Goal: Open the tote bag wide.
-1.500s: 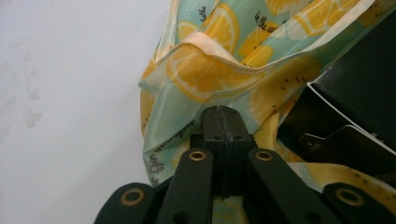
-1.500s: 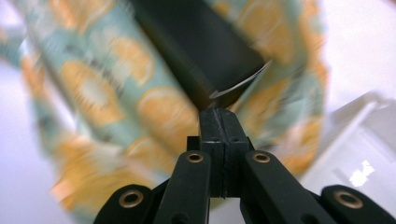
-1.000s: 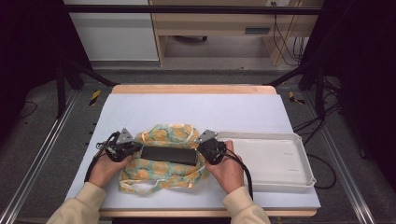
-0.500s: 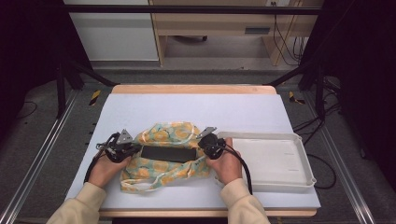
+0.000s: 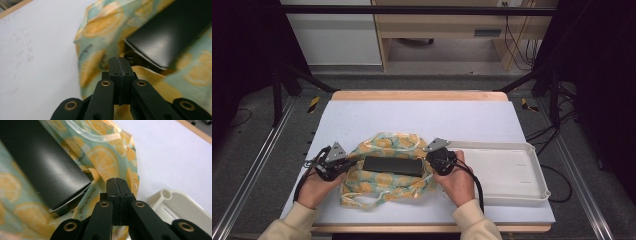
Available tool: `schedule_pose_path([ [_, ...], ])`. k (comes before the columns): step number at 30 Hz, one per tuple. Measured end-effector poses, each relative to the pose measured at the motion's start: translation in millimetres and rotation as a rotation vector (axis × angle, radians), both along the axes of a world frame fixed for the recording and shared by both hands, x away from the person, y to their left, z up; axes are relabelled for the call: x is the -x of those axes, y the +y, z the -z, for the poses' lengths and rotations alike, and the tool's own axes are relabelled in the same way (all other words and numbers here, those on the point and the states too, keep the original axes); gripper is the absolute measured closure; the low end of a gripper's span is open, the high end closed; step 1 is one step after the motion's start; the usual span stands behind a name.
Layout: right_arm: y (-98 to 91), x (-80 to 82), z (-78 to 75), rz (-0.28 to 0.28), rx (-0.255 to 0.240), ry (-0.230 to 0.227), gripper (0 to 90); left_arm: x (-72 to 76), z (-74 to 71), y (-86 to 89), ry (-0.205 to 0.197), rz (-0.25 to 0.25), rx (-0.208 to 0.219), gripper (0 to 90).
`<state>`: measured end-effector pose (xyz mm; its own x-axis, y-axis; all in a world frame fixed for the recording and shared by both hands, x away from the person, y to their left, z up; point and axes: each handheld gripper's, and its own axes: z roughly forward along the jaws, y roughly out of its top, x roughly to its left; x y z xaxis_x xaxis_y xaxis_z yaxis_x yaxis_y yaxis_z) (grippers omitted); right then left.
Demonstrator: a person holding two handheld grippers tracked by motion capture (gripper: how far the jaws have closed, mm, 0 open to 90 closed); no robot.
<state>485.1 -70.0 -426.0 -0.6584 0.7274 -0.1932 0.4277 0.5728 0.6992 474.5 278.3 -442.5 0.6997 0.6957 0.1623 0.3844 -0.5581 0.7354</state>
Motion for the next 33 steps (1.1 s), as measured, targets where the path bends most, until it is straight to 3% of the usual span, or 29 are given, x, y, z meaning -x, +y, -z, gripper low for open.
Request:
schedule_pose_path([
  [7,-0.8,25.8,-7.7,-0.029,-0.053,-0.037,90.0,30.6,-14.0,-5.6,-0.072,0.024,0.029,90.0],
  [12,1.1,35.4,-5.1,-0.041,-0.069,-0.036,90.0,33.5,-2.6,-15.1,-0.029,0.062,0.003,90.0],
  [16,2.4,41.1,-2.7,-0.05,-0.068,-0.03,90.0,41.4,0.4,-16.6,-0.01,0.083,0.01,90.0],
  [25,6.5,47.2,7.4,-0.064,-0.06,-0.01,90.0,42.3,21.6,-24.5,0.071,0.125,-0.066,90.0],
  [33,5.4,48.8,13.6,-0.06,-0.062,0.006,90.0,41.7,28.0,-28.6,0.102,0.139,-0.069,90.0],
])
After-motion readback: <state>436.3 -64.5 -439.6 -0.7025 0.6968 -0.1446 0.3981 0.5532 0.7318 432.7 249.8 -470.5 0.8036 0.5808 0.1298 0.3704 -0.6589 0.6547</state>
